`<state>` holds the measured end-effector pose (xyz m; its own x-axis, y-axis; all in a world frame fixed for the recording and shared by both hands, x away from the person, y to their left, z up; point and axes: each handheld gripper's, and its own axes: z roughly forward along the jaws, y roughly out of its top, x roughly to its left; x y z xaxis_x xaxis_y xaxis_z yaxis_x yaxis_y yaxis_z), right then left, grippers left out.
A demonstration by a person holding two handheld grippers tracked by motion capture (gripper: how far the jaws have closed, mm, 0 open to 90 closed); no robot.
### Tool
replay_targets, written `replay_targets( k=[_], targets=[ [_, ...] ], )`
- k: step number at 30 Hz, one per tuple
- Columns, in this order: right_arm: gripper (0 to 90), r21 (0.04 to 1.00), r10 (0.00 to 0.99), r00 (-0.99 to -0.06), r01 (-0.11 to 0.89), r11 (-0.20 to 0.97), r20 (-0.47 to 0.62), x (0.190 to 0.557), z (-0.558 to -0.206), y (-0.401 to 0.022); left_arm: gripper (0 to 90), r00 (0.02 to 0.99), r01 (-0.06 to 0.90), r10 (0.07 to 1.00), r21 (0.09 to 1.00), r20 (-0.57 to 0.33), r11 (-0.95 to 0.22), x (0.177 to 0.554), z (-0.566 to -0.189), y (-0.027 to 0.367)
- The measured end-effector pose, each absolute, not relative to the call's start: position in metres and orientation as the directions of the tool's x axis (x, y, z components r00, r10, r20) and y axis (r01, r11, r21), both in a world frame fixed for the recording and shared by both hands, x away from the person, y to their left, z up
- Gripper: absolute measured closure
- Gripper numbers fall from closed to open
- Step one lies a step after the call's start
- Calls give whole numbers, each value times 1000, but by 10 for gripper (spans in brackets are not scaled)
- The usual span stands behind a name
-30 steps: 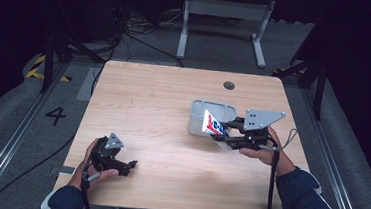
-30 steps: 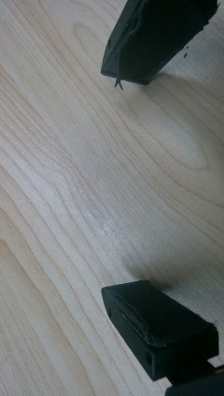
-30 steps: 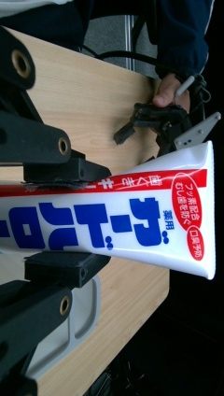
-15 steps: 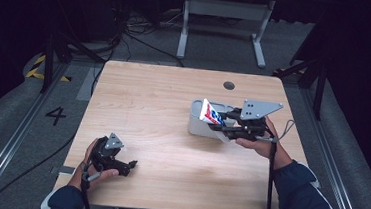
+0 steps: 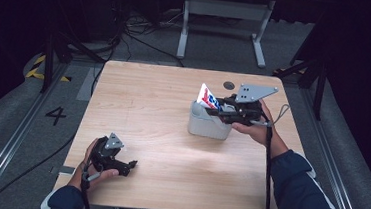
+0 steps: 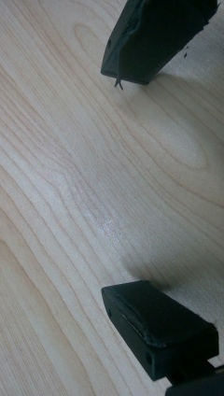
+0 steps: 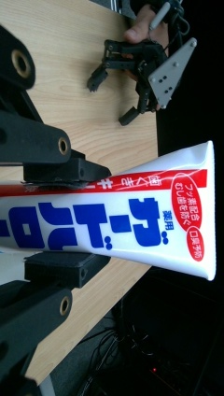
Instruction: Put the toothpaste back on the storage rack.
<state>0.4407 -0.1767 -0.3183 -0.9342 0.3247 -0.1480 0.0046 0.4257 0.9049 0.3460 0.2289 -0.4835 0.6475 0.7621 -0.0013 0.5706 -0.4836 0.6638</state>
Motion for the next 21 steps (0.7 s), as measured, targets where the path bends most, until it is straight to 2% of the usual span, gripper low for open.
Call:
replay_targets(
  k=[21],
  targets=[
    [636,910,356,-926,37,414,-124,474,-324,-163,1,647,575,763,661,-6,-482,346,-483,229]
  ],
)
